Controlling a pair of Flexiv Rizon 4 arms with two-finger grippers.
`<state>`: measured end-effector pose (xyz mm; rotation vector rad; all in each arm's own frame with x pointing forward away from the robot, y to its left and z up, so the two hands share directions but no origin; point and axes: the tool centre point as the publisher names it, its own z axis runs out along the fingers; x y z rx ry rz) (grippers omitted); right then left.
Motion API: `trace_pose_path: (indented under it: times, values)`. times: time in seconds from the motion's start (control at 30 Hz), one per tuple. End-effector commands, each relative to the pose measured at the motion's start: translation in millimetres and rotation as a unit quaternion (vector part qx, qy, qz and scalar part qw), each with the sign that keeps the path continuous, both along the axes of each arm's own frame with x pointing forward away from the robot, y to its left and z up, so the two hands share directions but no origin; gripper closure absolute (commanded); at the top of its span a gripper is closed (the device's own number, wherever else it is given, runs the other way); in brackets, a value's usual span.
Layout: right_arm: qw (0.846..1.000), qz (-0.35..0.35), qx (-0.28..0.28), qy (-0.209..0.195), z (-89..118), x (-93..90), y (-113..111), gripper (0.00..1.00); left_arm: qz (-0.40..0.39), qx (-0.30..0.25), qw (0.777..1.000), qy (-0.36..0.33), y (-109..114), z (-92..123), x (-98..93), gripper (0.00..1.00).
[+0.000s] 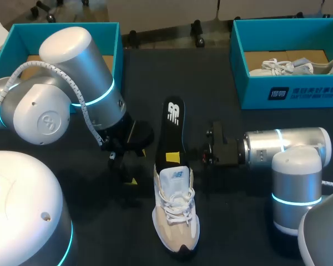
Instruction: Take the shoe out of the shoebox, open the shoe tongue, remove and reinsert the insole, then place the shoe into the shoebox
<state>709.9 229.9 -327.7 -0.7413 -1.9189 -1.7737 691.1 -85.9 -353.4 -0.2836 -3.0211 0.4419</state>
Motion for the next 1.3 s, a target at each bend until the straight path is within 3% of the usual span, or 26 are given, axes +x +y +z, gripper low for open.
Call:
trace_pose_path:
  times: [0.03,0.07,0.1,0.37,0.63,0.87,1.17,1.23,1.3]
  values:
    - [1.0,-0.006,0.004,0.004,0.6,1.6,2.2,0.82,0.0,0.002,1.0,-0.001,0.3,1.1,-0.7,0.0]
    - [1.0,-0.006,0.004,0.004,0.8,2.1,2.2,0.95,0.0,0.002,1.0,-0.001,0.3,1.1,-0.7,0.0]
    - [1.0,-0.006,0.003,0.006,0.9,2.7,2.6,1.0,0.0,0.002,1.0,-0.001,0.3,1.1,-0.7,0.0]
    - [0.999,0.011,-0.004,0.039,-11.1,-0.6,2.1,1.0,0.0,0.002,1.0,-0.001,0.3,1.1,-0.7,0.0]
    - [0.996,0.021,-0.024,0.085,-23.7,-17.6,1.8,1.0,0.0,0.002,1.0,-0.001,0.3,1.1,-0.7,0.0]
    - [0.995,0.025,-0.028,0.093,-37.1,-33.2,2.5,1.0,0.0,0.002,1.0,-0.001,0.3,1.1,-0.7,0.0]
    - [0.996,0.028,-0.034,0.076,-38.2,-42.6,4.2,1.0,0.0,0.002,1.0,-0.001,0.3,1.1,-0.7,0.0]
    - [0.997,0.027,-0.034,0.069,-34.0,-40.8,5.2,0.76,0.0,0.002,1.0,-0.001,0.3,1.1,-0.7,0.0]
    - [0.997,0.027,-0.037,0.062,-28.9,-38.4,6.9,0.64,0.0,0.002,1.0,-0.001,0.3,1.1,-0.7,0.0]
